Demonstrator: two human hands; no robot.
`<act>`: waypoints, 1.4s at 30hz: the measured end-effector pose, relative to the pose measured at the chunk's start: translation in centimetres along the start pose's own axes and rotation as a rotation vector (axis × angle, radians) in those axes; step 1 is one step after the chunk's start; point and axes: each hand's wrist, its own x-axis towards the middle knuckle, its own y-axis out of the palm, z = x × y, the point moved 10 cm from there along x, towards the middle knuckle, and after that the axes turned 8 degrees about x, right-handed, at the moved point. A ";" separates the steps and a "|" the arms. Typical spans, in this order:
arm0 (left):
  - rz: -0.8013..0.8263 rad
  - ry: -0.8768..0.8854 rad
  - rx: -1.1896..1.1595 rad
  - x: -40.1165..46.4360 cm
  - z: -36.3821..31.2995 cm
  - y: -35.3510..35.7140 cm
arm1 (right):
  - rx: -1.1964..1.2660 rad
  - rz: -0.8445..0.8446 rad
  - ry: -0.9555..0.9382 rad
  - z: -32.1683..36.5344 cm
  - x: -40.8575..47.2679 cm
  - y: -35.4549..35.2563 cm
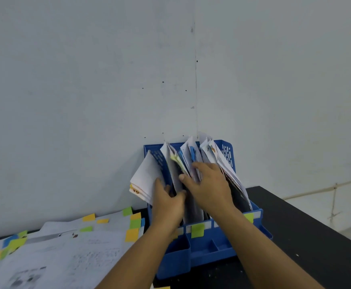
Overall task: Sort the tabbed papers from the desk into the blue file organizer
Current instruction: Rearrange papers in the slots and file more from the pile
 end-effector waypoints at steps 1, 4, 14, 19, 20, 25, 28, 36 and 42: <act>0.019 0.014 -0.005 -1.0 -0.1 -0.5 | -0.017 0.002 0.001 0.1 -0.6 0.4; 0.015 0.029 0.018 -3.3 0.7 -3.1 | -0.054 -0.035 -0.022 0.6 -2.7 1.3; -0.116 0.000 0.468 -8.5 6.7 -16.9 | 0.110 -0.025 -0.315 6.8 -10.9 8.2; -0.150 -0.104 0.780 -10.5 10.8 -23.3 | 0.046 0.401 -0.060 5.9 -15.2 16.5; -0.156 -0.122 0.857 -10.8 11.4 -24.2 | 0.009 0.466 -0.029 5.6 -16.0 17.6; -0.012 -0.259 1.289 -12.2 15.1 -26.6 | -0.376 0.571 0.057 4.0 -19.2 20.0; 0.085 -0.262 1.335 -13.0 16.3 -25.7 | -0.537 0.558 0.120 2.8 -19.8 19.6; 0.138 -0.211 1.348 -13.3 17.2 -24.2 | -0.470 0.590 0.213 1.9 -20.2 19.6; 0.090 -0.184 1.261 -14.1 16.4 -23.9 | -0.514 0.546 0.247 2.3 -20.2 19.3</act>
